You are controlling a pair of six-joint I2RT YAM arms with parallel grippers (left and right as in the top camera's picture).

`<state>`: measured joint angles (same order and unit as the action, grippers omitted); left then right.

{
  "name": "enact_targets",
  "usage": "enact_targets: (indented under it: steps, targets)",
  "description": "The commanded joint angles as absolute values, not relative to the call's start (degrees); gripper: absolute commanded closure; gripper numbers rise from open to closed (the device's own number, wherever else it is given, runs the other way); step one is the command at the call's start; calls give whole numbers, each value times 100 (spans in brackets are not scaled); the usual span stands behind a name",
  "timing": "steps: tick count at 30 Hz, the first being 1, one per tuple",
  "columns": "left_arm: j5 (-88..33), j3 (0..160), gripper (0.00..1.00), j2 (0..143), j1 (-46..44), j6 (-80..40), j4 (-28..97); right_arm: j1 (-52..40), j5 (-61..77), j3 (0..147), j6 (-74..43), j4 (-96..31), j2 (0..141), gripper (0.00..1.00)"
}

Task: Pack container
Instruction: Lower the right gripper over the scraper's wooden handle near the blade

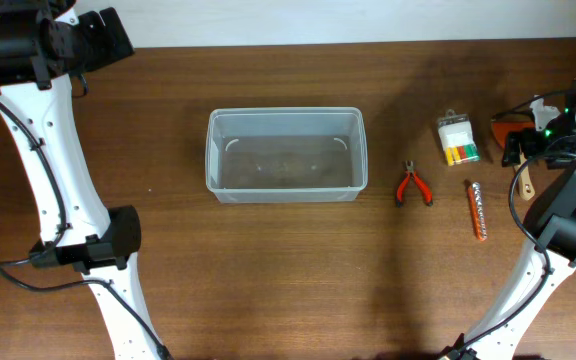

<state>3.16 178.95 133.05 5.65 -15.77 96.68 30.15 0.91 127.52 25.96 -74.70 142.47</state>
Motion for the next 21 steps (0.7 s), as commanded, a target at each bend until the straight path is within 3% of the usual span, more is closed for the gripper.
enact_targets:
  steps: [1, 21]
  targets:
    - [276, 17898, 1, 13133, 580, -1487, 9668, 2978, -30, 12693, 2746, -7456, 14381, 1]
    - [279, 17898, 1, 13133, 580, -1487, 9668, 2958, -130, 12689, 2958, -7411, 14381, 2]
